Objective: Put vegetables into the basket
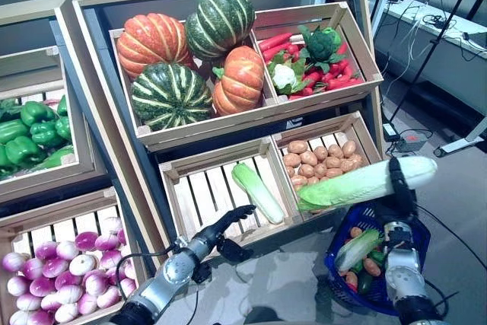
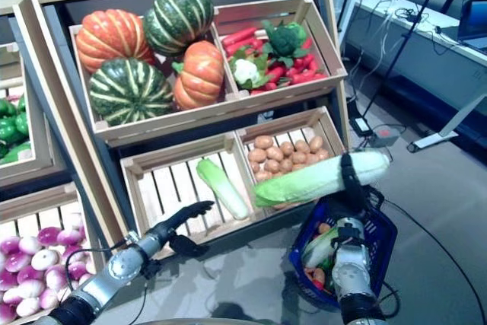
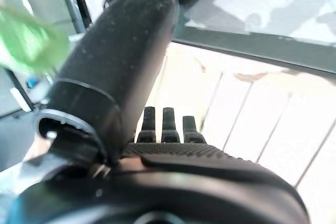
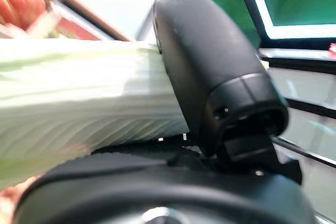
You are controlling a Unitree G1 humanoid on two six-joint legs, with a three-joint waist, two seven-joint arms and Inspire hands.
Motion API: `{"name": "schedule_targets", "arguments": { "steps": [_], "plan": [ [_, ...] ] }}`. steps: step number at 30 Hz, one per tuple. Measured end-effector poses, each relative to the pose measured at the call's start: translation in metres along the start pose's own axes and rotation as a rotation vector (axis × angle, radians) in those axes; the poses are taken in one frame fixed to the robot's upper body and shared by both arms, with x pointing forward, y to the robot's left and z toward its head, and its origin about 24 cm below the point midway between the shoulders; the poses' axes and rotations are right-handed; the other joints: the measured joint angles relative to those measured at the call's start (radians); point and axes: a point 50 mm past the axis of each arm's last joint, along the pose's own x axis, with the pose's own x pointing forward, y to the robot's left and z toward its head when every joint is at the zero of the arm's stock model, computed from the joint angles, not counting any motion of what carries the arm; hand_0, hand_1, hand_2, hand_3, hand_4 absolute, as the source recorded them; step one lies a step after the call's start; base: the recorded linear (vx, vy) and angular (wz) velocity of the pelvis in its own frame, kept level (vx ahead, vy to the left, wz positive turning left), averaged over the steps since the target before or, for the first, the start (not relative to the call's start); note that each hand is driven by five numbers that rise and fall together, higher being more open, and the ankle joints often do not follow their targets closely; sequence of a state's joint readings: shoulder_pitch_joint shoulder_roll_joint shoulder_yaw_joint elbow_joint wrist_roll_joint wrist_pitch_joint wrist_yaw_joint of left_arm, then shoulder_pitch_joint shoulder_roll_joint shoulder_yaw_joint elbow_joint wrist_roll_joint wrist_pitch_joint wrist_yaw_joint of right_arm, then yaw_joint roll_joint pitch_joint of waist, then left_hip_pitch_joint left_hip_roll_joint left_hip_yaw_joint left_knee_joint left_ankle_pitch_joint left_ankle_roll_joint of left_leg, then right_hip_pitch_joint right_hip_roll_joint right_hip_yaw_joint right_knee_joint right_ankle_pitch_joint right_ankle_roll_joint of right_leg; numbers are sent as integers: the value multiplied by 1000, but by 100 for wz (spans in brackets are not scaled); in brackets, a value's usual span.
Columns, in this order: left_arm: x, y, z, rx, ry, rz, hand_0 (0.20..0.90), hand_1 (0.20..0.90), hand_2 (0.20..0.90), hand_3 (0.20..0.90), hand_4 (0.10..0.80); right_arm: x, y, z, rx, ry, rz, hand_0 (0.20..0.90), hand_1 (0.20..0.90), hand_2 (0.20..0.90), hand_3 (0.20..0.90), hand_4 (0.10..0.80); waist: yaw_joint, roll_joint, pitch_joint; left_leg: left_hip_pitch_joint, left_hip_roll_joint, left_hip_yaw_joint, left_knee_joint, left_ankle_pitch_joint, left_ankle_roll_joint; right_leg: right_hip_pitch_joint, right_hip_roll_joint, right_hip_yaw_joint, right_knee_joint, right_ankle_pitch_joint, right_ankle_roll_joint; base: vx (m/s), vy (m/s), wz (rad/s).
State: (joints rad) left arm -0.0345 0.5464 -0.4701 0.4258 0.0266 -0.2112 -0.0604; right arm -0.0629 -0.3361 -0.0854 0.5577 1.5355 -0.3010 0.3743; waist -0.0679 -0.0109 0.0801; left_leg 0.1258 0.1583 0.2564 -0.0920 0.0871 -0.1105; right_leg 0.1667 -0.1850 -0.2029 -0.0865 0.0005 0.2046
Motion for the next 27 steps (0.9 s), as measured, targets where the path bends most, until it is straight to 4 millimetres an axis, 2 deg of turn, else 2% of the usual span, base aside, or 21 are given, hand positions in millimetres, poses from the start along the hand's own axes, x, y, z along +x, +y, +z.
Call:
{"name": "schedule_targets", "arguments": {
  "steps": [4,8,11,13,14,16,17,18,19,20,21,22,24,25,26,27],
  "plan": [
    [-3,12,-3,7,14,52,900,900,900,900,800,0,-12,15,-72,-40,-112,300,300,300,300,400,-25,0,0,2,1,7,-4,0,0,-2,1,6,-2,2,0,-6,-58,-4],
    [-2,13,-3,6,22,55,900,900,900,900,800,-2,-21,27,-122,-84,-206,300,300,300,300,400,-26,1,0,1,3,21,-1,0,0,-14,2,20,-2,5,-1,-6,-93,-9],
    [-1,11,-5,-3,42,42,900,900,900,900,800,-1,-26,37,-233,-80,-261,300,300,300,300,400,-26,2,1,2,6,26,2,0,0,-18,5,27,-2,7,-1,12,-137,-8],
    [-1,9,-6,-46,52,42,900,900,900,900,800,4,-27,43,-291,-80,-296,300,300,300,300,400,-22,2,7,0,17,40,16,0,-3,-27,10,38,4,3,-7,-8,-146,-14],
    [0,11,-7,-81,60,51,900,900,900,900,800,10,-24,44,-314,-88,-310,300,300,300,300,400,-15,-4,25,-18,29,40,68,-3,-10,-38,18,45,19,-6,-21,10,-18,-20],
    [2,16,-7,-132,64,69,900,900,900,900,800,18,-17,45,-340,-102,-312,300,300,300,300,400,0,-35,72,-86,38,2,216,-3,-13,-52,10,71,41,-13,-42,16,53,-25],
    [3,13,-7,-173,63,66,900,900,900,900,800,25,-11,51,-373,-121,-299,300,300,300,300,400,17,-40,98,-142,43,-44,297,-22,-20,-46,7,95,26,7,-55,-65,108,-46],
    [6,7,-4,-219,52,54,900,900,900,900,800,35,1,63,-413,-165,-279,300,300,300,300,400,34,-17,115,-140,20,-90,216,-44,-26,-54,10,114,-1,35,-58,-59,88,-54],
    [7,5,-2,-247,43,53,900,900,900,900,800,43,8,69,-424,-189,-268,300,300,300,300,400,40,0,127,-141,16,-91,163,-46,-24,-61,14,122,-4,45,-59,-30,57,-51],
    [14,3,6,-292,14,47,900,900,900,900,800,56,21,86,-479,-240,-259,300,300,300,300,400,41,41,147,-142,13,-77,103,-46,-15,-82,24,106,-3,54,-51,61,6,-50],
    [19,2,13,-307,-7,44,900,900,900,900,800,62,27,96,-513,-268,-269,300,300,300,300,400,59,58,165,-139,10,-88,97,-13,9,-90,30,110,-4,61,-46,132,14,-57],
    [20,3,14,-304,-9,39,900,900,900,900,800,64,28,97,-548,-272,-291,300,300,300,300,400,73,52,166,-123,-7,-91,78,-12,11,-92,10,82,-6,64,-45,142,-7,-63],
    [19,8,14,-290,-11,46,900,900,900,900,800,63,27,96,-602,-263,-302,300,300,300,300,400,86,31,174,-78,-7,-44,29,22,23,-84,-28,-19,-8,63,-37,99,-18,-54],
    [17,12,13,-277,-1,52,900,900,900,900,800,63,25,95,-639,-248,-314,300,300,300,300,400,101,24,172,-46,6,20,-4,41,23,-75,-49,-122,-5,65,-39,82,-62,-63],
    [15,18,11,-259,12,70,900,900,900,900,800,63,24,92,-676,-231,-320,300,300,300,300,400,114,9,172,-32,6,42,2,37,23,-69,-64,-178,-3,79,-43,88,-81,-63],
    [13,23,8,-248,21,84,900,900,900,900,800,64,23,91,-701,-219,-323,300,300,300,300,400,118,0,171,-23,3,52,2,36,15,-68,-71,-190,-3,113,-52,42,-127,-41]
  ]
}}
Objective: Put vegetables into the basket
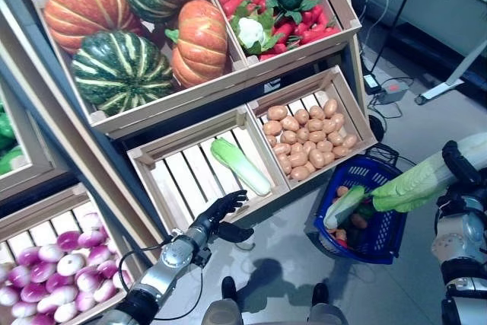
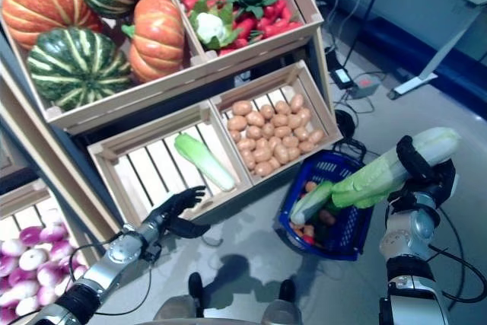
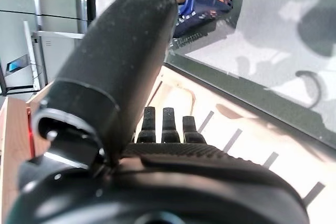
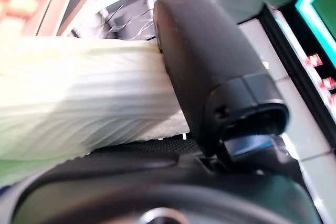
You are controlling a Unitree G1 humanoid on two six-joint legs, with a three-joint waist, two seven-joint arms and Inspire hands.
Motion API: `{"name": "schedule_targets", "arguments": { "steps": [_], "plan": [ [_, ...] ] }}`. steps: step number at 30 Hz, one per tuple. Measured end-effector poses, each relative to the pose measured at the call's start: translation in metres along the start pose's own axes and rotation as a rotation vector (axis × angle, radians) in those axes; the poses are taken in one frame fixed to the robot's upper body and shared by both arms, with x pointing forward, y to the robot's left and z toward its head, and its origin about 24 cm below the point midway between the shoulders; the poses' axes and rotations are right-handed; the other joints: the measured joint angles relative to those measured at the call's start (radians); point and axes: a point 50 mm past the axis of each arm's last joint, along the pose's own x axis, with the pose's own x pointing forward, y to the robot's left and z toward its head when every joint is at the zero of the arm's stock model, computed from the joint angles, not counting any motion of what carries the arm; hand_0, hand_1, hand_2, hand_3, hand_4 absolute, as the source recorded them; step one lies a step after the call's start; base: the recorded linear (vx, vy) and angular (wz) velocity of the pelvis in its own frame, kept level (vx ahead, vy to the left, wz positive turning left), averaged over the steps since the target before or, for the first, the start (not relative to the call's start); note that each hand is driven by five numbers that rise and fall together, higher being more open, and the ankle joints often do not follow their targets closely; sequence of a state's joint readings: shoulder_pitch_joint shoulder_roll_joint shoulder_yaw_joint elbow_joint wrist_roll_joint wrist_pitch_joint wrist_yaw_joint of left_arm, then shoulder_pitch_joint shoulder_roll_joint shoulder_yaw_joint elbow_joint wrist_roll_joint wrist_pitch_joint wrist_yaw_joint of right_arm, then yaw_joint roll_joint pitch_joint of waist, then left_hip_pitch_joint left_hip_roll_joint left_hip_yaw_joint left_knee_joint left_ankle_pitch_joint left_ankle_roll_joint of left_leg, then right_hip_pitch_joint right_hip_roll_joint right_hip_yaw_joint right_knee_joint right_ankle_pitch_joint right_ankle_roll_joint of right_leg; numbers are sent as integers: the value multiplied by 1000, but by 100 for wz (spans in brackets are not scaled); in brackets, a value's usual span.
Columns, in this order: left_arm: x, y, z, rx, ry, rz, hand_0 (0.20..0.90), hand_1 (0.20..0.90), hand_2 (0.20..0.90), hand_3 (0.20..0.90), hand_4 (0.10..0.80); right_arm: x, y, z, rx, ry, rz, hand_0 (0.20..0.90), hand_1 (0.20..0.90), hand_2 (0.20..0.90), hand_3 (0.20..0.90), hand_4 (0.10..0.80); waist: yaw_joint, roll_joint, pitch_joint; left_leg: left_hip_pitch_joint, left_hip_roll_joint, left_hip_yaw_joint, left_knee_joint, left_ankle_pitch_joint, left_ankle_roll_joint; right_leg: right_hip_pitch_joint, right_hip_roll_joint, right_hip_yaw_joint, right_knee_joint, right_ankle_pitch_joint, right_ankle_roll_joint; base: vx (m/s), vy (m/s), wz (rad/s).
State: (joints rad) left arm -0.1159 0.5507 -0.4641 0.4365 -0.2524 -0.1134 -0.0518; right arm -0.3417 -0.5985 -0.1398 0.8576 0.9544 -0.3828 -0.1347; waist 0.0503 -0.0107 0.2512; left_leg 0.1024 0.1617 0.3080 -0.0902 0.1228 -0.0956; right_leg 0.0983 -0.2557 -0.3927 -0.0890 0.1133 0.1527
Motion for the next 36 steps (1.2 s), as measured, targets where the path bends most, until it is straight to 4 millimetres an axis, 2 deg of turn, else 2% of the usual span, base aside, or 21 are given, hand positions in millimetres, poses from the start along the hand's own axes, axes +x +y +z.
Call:
{"name": "schedule_targets", "arguments": {
  "steps": [1,2,6,7,9,10,12,13,16,17,18,21,24,30,36],
  "plan": [
    [-2,7,-2,-7,10,27,900,900,900,900,800,2,2,0,-53,5,-5,300,300,300,300,400,0,0,0,12,3,5,0,-5,-8,9,3,2,0,12,32,-31,-108,-18],
    [-2,12,0,-29,4,51,900,900,900,900,800,4,4,1,-91,-2,-34,300,300,300,300,400,-4,10,0,9,13,-3,6,-4,-14,11,16,5,1,11,36,-69,-136,-5],
    [7,16,16,-94,-50,88,900,900,900,900,800,13,9,9,-184,-13,-119,300,300,300,300,400,0,31,11,-41,40,-33,59,-9,-20,3,40,-3,1,4,25,-150,-103,14],
    [9,16,20,-93,-66,92,900,900,900,900,800,17,17,13,-201,-22,-117,300,300,300,300,400,3,43,17,-57,49,-37,75,-12,-25,-5,47,-3,1,3,23,-255,-62,10],
    [14,19,31,-88,-105,104,900,900,900,900,800,25,30,28,-238,-69,-93,300,300,300,300,400,3,68,47,-115,60,-61,130,-20,-34,-40,48,-4,25,-3,14,-202,-45,10],
    [16,21,40,-98,-145,122,900,900,900,900,800,31,41,44,-260,-117,-67,300,300,300,300,400,3,89,81,-153,68,-67,163,-28,-31,-76,47,-1,59,-13,5,-235,-39,7],
    [17,24,52,-116,-206,154,900,900,900,900,800,37,56,61,-265,-169,-43,300,300,300,300,400,2,111,136,-215,74,-80,233,-45,-25,-155,28,9,174,-51,-2,-234,-32,4],
    [17,28,62,-112,-262,176,900,900,900,900,800,40,64,71,-275,-201,-29,300,300,300,300,400,4,114,175,-267,75,-89,290,-69,-16,-227,2,23,278,-94,-7,-176,-27,3],
    [20,34,80,-105,-338,204,900,900,900,900,800,42,69,73,-282,-195,-29,300,300,300,300,400,18,100,240,-390,63,-115,418,-106,-2,-372,-58,42,481,-164,-14,-192,-13,12],
    [20,35,83,-108,-363,220,900,900,900,900,800,44,71,73,-293,-185,-34,862,862,862,862,775,23,95,250,-444,62,-118,475,-130,2,-434,-79,58,551,-194,-14,-193,2,11],
    [20,35,85,-108,-373,223,900,900,900,900,800,44,74,72,-297,-174,-29,900,900,900,900,800,25,97,255,-492,62,-127,524,-143,6,-478,-88,69,601,-206,-20,-112,-8,4],
    [20,36,90,-110,-402,237,900,900,900,900,800,46,81,72,-304,-144,-3,900,900,900,900,800,26,101,272,-602,57,-150,643,-179,10,-590,-127,96,736,-260,-22,-65,6,13],
    [19,35,91,-110,-411,238,900,900,900,900,800,46,77,66,-321,-112,-4,900,900,900,900,800,27,103,273,-659,58,-166,731,-213,9,-643,-148,111,834,-304,-31,-76,26,11],
    [17,37,96,-144,-465,256,900,900,900,900,800,48,82,70,-274,-102,30,900,900,900,900,800,17,103,273,-675,65,-172,815,-254,13,-669,-163,141,911,-340,-29,-5,12,-3],
    [18,38,106,-140,-510,259,900,900,900,900,800,49,82,69,-247,-83,65,900,900,900,900,800,17,103,273,-706,78,-191,860,-272,5,-689,-165,140,953,-362,-34,0,0,0]
  ]
}}
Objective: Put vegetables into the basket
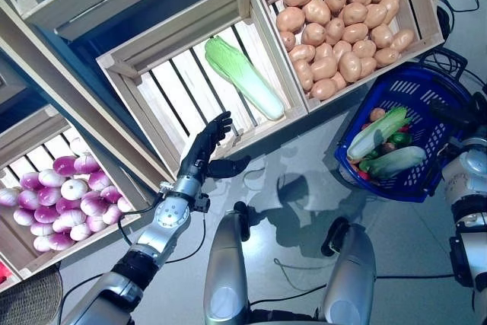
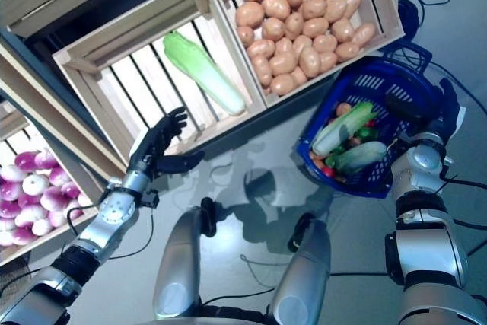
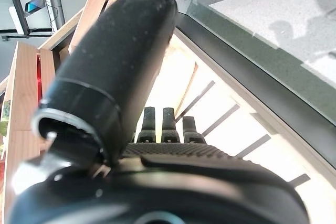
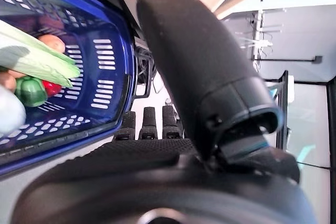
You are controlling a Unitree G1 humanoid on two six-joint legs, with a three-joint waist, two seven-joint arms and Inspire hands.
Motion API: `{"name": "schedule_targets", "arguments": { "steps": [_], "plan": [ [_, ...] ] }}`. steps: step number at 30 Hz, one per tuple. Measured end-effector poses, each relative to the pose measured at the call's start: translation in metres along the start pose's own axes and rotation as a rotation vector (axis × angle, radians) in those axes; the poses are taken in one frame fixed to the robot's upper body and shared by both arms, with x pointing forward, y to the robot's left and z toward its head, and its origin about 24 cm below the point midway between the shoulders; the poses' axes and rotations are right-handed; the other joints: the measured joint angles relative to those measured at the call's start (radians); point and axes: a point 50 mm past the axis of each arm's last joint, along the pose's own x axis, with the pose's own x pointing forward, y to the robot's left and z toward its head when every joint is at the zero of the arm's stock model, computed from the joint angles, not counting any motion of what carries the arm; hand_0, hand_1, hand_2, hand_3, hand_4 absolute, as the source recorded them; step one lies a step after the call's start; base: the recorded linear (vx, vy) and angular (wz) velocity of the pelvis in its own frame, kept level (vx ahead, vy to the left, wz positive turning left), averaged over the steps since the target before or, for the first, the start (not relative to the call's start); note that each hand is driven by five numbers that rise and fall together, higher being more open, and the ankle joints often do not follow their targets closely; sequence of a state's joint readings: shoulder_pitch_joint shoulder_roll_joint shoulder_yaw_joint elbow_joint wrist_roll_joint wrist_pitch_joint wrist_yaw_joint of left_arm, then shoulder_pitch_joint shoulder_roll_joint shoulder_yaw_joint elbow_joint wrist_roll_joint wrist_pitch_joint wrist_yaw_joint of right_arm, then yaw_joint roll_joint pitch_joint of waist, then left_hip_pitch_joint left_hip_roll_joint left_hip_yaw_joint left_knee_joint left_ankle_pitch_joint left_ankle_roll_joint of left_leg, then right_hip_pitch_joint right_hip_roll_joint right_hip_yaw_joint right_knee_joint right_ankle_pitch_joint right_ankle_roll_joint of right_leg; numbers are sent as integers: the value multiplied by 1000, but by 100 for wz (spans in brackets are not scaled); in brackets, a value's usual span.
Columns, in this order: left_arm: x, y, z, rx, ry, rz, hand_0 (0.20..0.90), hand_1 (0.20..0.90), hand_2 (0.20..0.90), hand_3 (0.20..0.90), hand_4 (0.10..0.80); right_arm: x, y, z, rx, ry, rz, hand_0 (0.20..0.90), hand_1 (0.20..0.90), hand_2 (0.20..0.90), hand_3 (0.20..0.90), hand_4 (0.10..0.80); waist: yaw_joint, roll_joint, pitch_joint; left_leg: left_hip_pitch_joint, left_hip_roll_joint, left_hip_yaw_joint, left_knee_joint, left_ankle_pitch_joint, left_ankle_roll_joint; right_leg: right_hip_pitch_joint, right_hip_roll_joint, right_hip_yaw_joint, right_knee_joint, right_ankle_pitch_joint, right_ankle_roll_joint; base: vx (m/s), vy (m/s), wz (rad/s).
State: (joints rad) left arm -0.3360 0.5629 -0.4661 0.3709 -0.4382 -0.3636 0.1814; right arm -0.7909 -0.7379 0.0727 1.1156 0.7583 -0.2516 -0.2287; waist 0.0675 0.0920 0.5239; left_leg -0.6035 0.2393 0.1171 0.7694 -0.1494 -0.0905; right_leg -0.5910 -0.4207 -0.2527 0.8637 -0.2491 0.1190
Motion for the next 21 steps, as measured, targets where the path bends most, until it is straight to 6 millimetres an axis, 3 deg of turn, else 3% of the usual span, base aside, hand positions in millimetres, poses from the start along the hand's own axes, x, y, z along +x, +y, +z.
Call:
{"name": "schedule_targets", "arguments": {
  "steps": [9,12,15,18,21],
  "plan": [
    [-1,1,3,49,-38,17,900,900,900,900,800,1,2,-1,2,8,62,900,900,900,900,800,2,-1,0,-2,3,0,3,-4,0,-1,1,-1,0,-3,-1,16,17,0],
    [3,16,15,290,-118,79,900,900,900,900,800,1,4,0,-4,7,102,900,900,900,900,800,-1,-1,0,-2,3,0,5,-6,0,-1,2,0,0,-3,0,46,45,-1],
    [15,43,44,512,-236,157,900,900,900,900,800,1,3,-1,21,17,102,900,900,900,900,800,-2,-1,-1,-2,4,1,5,-7,-1,-2,3,1,0,-5,3,53,64,0],
    [35,75,86,734,-349,254,900,900,900,900,800,2,2,-1,20,24,98,900,900,900,900,800,-7,-2,-1,-2,3,7,6,-10,-1,-5,2,8,-1,-6,9,42,73,-2],
    [48,93,113,819,-393,338,900,900,900,900,800,3,9,4,13,14,118,900,900,900,900,800,-25,-4,-1,-3,4,19,6,-13,2,-17,3,23,-1,-4,8,30,105,-7]
  ]
}}
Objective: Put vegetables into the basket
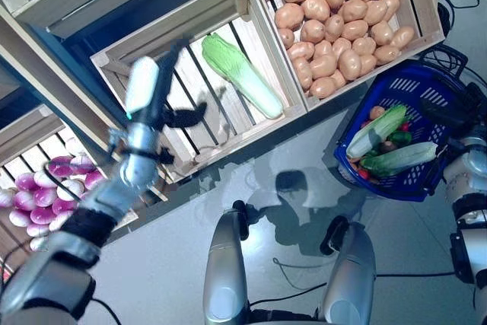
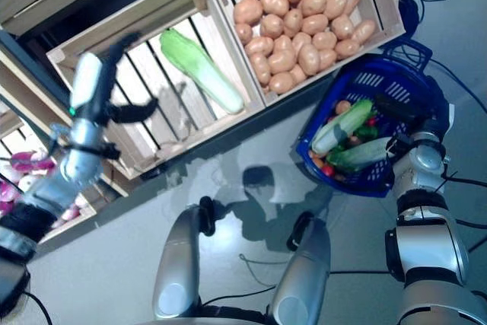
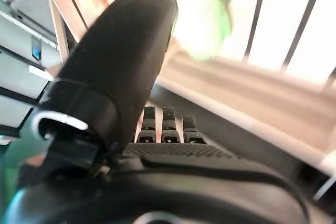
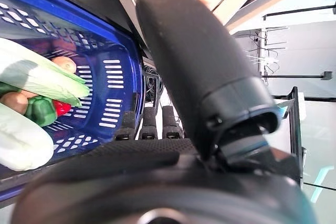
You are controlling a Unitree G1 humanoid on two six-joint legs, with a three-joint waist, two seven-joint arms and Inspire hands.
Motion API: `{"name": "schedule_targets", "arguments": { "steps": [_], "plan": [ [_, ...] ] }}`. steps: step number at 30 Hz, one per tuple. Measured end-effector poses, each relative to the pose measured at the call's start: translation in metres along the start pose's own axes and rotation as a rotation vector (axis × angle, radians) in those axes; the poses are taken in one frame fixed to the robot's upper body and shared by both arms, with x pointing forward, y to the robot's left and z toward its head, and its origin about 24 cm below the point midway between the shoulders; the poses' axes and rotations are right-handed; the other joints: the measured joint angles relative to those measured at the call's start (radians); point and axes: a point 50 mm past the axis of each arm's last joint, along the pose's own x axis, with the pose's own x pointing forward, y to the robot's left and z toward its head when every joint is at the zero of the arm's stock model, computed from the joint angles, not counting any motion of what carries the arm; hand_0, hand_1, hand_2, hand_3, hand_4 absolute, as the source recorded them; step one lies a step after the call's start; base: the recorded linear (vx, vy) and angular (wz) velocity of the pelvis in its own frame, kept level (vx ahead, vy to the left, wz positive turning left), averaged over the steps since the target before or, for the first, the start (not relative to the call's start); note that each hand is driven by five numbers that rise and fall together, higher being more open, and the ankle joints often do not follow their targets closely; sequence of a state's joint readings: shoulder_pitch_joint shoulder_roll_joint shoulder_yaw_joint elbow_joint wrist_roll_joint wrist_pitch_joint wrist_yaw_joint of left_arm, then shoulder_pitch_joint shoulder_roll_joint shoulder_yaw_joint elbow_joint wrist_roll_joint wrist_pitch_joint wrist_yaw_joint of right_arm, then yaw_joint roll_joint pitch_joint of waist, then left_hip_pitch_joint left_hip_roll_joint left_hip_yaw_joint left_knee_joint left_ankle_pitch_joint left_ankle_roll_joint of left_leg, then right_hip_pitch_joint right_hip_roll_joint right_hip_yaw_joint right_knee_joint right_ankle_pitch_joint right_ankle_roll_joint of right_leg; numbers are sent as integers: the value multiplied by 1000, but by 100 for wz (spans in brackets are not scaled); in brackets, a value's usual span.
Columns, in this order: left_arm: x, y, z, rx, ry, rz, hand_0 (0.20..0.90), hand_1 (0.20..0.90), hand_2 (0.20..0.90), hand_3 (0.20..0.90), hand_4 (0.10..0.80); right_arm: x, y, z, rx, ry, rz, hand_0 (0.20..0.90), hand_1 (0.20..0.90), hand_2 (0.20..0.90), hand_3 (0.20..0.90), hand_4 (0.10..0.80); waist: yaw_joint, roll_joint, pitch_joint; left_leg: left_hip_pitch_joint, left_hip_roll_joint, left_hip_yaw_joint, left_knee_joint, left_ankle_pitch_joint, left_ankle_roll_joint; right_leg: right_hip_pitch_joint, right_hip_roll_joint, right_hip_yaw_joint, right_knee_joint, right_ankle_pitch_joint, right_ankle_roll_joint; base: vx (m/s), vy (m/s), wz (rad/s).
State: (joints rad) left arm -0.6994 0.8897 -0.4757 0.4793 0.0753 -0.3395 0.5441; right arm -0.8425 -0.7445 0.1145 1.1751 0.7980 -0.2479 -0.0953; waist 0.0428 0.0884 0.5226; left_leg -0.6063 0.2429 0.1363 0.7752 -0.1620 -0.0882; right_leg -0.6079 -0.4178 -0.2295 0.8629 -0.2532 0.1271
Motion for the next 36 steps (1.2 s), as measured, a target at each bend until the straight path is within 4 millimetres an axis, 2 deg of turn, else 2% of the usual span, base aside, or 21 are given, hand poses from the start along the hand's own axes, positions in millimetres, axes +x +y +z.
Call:
{"name": "schedule_targets", "arguments": {
  "steps": [4,6,13,18,25,28,36],
  "plan": [
    [16,7,-4,58,11,15,900,900,900,900,800,3,9,8,10,-15,34,900,900,900,900,800,-28,0,0,-21,7,10,14,-10,-3,-28,3,9,3,2,2,22,92,-9],
    [17,3,-7,88,22,-21,900,900,900,900,800,3,9,8,26,-12,32,900,900,900,900,800,-43,-1,0,-36,18,13,37,-25,-7,-46,11,17,11,2,6,29,99,-14],
    [10,-16,-24,234,59,-184,900,900,900,900,800,2,14,5,-11,-1,77,900,900,900,900,800,-80,-2,1,-45,20,27,61,-46,-6,-78,18,54,29,-2,10,26,58,-10],
    [26,-14,-22,376,33,-238,900,900,900,900,800,5,25,13,-40,-17,123,900,900,900,900,800,-86,-4,1,-114,37,31,106,-53,0,-161,34,88,64,-3,6,-3,74,-10],
    [34,-18,-28,498,75,-285,900,900,900,900,800,5,32,14,-68,-16,165,900,900,900,900,800,-103,-5,1,-174,47,34,145,-66,4,-228,43,107,90,-2,7,-6,51,-7],
    [36,-15,-32,599,75,-309,900,900,900,900,800,5,31,13,-75,-10,160,900,900,900,900,800,-113,-6,2,-196,54,35,166,-75,-3,-255,46,115,104,-2,8,4,44,-6],
    [64,-9,-10,898,-64,-373,900,900,900,900,800,6,40,17,-70,-11,217,900,900,900,900,800,-113,-5,1,-258,59,43,211,-91,3,-333,47,140,142,-2,8,-7,32,-4]
  ]
}}
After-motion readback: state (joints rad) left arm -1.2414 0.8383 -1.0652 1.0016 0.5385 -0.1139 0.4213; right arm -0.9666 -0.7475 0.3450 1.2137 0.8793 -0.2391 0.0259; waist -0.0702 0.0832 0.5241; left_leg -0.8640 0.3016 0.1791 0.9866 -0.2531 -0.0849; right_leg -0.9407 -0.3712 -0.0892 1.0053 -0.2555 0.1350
